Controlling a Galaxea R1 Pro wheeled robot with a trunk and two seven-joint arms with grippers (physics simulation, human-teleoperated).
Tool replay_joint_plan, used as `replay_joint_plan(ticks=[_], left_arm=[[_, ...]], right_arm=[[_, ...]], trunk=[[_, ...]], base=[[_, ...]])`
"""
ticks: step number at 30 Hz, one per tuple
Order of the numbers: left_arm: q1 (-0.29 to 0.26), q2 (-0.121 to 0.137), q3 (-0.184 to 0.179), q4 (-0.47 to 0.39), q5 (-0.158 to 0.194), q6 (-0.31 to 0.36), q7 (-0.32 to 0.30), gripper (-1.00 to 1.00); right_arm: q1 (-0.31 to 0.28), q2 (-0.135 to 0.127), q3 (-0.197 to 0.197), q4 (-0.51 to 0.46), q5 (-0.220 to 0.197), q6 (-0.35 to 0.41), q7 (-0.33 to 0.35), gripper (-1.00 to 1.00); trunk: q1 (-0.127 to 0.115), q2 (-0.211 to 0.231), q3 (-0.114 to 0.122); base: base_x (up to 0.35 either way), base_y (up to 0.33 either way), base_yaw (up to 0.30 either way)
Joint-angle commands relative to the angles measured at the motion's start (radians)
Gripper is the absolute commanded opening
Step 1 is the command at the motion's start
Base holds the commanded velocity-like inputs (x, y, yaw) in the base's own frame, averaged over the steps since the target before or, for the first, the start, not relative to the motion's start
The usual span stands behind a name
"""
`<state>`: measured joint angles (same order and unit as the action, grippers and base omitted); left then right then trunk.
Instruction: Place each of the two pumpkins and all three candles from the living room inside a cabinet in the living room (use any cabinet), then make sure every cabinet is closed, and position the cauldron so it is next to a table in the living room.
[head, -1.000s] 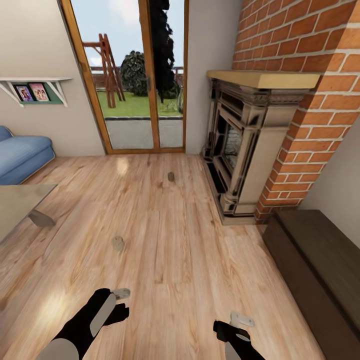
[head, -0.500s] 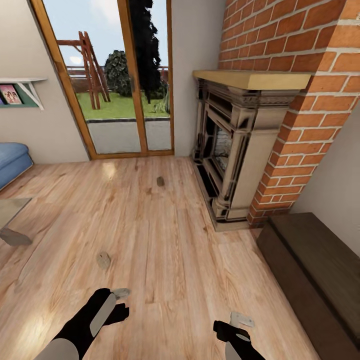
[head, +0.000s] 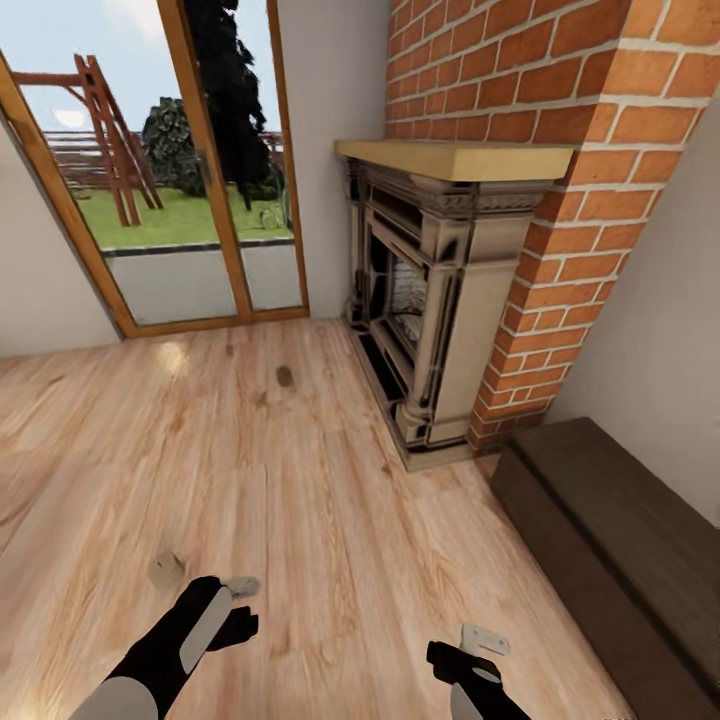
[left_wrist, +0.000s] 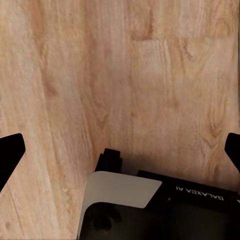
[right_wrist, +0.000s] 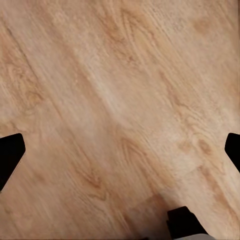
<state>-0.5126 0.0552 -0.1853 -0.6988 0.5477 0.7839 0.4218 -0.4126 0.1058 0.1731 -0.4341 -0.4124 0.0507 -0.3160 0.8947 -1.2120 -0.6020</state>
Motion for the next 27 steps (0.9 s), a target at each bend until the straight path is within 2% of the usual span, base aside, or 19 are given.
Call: replay_joint_plan(ticks=[1, 14, 22, 27], left_arm=[[0.0, 0.0, 0.0, 0.0, 0.0, 0.0, 0.0, 1.0], [0.0, 0.0, 0.0, 0.0, 0.0, 0.0, 0.0, 1.0], [0.0, 0.0, 0.0, 0.0, 0.001, 0.0, 0.0, 1.0], [0.0, 0.0, 0.0, 0.0, 0.0, -0.001, 0.0, 1.0]], right_arm=[[0.0, 0.0, 0.0, 0.0, 0.0, 0.001, 0.0, 1.0], [0.0, -0.002, -0.003, 0.002, -0.009, 0.001, 0.0, 1.0], [0.0, -0.002, -0.003, 0.002, -0.011, 0.001, 0.0, 1.0], [0.0, -0.002, -0.003, 0.002, -0.011, 0.001, 0.001, 1.0]], trunk=[[0.0, 0.0, 0.0], [0.0, 0.0, 0.0], [0.0, 0.0, 0.0], [0.0, 0.0, 0.0]], base=[[0.232, 0.166, -0.277], [0.151, 0.166, -0.277], [0.025, 0.161, -0.277], [0.025, 0.042, -0.278]])
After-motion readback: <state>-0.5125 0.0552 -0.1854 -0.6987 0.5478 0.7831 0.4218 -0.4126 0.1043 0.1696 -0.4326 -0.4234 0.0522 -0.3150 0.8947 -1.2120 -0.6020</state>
